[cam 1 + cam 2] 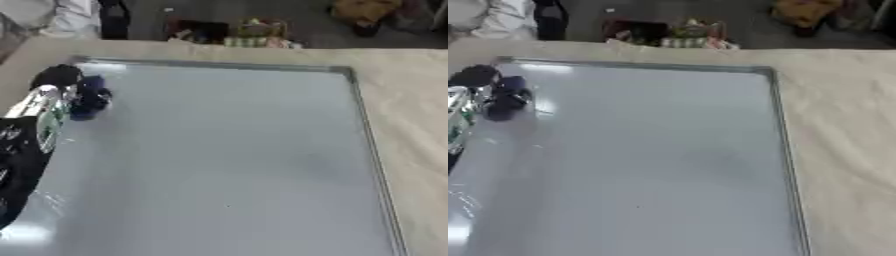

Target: Wipe the whiteboard clean with a brush.

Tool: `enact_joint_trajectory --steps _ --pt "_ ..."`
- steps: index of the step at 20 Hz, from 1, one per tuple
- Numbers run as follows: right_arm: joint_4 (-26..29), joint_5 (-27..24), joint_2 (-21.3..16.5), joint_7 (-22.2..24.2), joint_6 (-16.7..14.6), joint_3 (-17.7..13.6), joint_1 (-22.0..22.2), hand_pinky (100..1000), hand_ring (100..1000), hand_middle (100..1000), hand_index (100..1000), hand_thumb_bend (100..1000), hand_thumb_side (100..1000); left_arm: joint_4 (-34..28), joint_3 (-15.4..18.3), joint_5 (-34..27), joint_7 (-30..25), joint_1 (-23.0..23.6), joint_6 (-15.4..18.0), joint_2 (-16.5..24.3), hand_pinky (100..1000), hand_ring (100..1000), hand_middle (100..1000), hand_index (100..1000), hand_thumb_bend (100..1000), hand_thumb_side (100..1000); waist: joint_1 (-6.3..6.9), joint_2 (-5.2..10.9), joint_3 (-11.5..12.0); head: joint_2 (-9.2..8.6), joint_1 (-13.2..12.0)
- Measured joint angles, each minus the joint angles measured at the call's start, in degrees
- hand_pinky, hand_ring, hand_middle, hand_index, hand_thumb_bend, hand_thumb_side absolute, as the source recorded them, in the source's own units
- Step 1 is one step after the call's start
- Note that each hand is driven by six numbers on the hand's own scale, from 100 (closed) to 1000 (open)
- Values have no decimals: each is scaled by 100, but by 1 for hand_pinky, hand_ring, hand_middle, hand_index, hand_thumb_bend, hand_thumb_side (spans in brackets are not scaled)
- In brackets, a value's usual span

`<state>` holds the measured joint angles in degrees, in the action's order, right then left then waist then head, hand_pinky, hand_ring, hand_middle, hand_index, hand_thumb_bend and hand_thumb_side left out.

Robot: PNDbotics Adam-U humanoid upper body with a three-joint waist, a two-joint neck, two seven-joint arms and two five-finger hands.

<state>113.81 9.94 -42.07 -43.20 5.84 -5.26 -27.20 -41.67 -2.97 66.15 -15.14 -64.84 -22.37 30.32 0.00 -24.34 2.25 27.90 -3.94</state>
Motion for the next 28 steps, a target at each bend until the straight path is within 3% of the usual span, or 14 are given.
enact_joint_trajectory --steps 19,28 --pt "0 0 0 -1 0 -1 0 789 794 724 802 100 1000 65 -1 45 12 -14 78 25 495 486 290 374 156 566 -6 32 -6 14 0" --pt "0 0 6 -12 11 -1 1 788 793 724 802 100 1000 -116 -359 -82 -136 -65 491 -120 496 488 291 374 156 561 24 38 -29 3 -1"
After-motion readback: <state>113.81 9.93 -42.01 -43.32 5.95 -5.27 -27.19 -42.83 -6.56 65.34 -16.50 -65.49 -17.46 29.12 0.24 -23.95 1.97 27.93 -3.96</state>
